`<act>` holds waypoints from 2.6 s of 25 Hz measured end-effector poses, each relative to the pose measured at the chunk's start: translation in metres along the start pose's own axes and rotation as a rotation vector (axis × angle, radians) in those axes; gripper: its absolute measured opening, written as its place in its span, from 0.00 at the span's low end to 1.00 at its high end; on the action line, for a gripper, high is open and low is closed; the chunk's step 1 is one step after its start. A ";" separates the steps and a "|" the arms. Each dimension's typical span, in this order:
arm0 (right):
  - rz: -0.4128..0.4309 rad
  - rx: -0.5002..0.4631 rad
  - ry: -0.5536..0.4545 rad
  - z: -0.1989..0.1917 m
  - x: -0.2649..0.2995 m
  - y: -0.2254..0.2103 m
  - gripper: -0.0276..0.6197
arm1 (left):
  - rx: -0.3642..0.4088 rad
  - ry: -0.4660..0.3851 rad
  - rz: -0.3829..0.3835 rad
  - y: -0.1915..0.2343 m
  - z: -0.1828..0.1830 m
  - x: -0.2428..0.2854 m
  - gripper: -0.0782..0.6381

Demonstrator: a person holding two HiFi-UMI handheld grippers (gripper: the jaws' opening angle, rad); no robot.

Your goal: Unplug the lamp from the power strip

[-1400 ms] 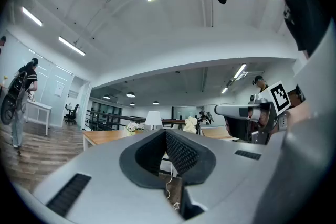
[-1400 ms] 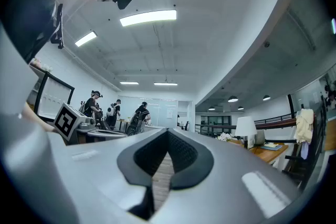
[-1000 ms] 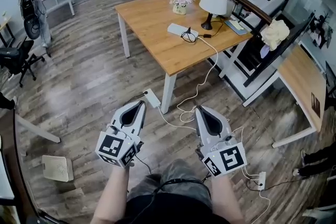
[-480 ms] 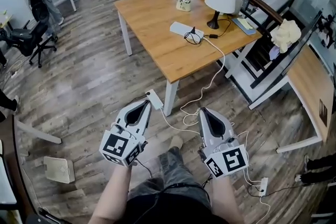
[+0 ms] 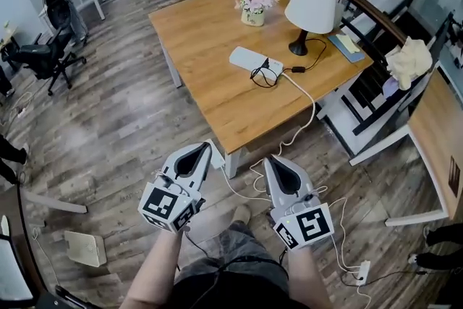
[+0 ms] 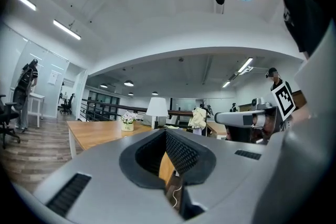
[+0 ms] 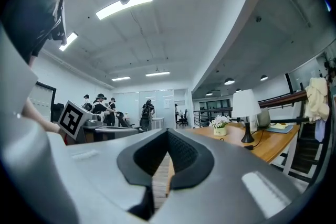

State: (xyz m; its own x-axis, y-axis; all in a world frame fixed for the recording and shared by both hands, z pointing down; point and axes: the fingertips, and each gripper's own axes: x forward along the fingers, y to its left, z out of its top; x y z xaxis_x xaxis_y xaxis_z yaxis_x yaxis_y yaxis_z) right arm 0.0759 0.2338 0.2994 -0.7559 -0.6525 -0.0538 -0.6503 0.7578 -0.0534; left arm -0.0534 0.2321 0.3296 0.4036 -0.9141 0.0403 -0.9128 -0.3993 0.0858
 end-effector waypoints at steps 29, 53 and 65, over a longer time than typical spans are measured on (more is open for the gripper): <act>-0.165 0.068 0.104 -0.044 0.138 -0.157 0.05 | -0.005 0.046 -0.214 0.077 -0.010 0.212 0.10; -0.541 0.091 0.187 -0.069 0.196 -0.213 0.05 | -0.047 0.163 -0.538 0.137 -0.052 0.334 0.10; -0.352 0.024 0.353 -0.110 0.233 -0.282 0.05 | -0.064 0.222 -0.432 0.146 -0.084 0.378 0.10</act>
State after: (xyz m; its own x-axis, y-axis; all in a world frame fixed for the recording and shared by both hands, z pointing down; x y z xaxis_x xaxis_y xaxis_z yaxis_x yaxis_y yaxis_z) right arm 0.0753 -0.1314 0.4115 -0.4730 -0.8238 0.3125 -0.8718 0.4890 -0.0307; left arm -0.0289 -0.1655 0.4407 0.7543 -0.6258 0.1985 -0.6562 -0.7269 0.2023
